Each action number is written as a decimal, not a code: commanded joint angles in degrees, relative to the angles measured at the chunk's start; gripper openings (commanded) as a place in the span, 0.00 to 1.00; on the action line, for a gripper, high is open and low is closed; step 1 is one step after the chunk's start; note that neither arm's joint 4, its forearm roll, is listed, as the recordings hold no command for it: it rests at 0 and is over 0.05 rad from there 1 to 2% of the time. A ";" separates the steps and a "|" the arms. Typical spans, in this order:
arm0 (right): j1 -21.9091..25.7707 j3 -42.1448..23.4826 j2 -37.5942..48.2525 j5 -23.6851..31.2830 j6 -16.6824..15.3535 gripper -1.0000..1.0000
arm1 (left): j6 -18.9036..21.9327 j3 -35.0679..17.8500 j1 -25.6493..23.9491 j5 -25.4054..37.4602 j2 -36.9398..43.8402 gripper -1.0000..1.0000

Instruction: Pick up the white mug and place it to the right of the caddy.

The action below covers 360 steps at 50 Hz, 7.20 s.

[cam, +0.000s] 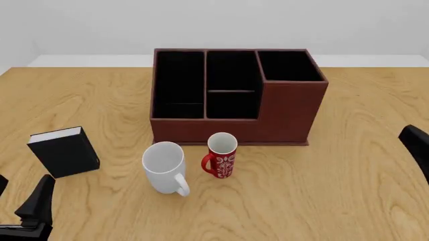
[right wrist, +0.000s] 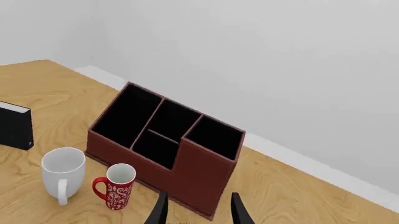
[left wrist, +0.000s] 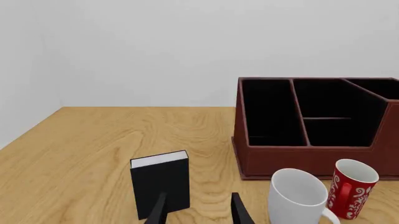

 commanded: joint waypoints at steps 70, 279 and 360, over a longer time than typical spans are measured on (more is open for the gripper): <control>13.88 -22.19 44.53 6.37 3.10 1.00 | 0.00 0.00 0.00 0.00 0.00 1.00; 34.52 -26.41 83.36 -8.52 22.55 1.00 | 0.00 0.00 0.00 0.00 0.00 1.00; 34.81 -24.62 89.00 -12.27 26.58 1.00 | 0.00 0.00 0.00 0.00 0.00 1.00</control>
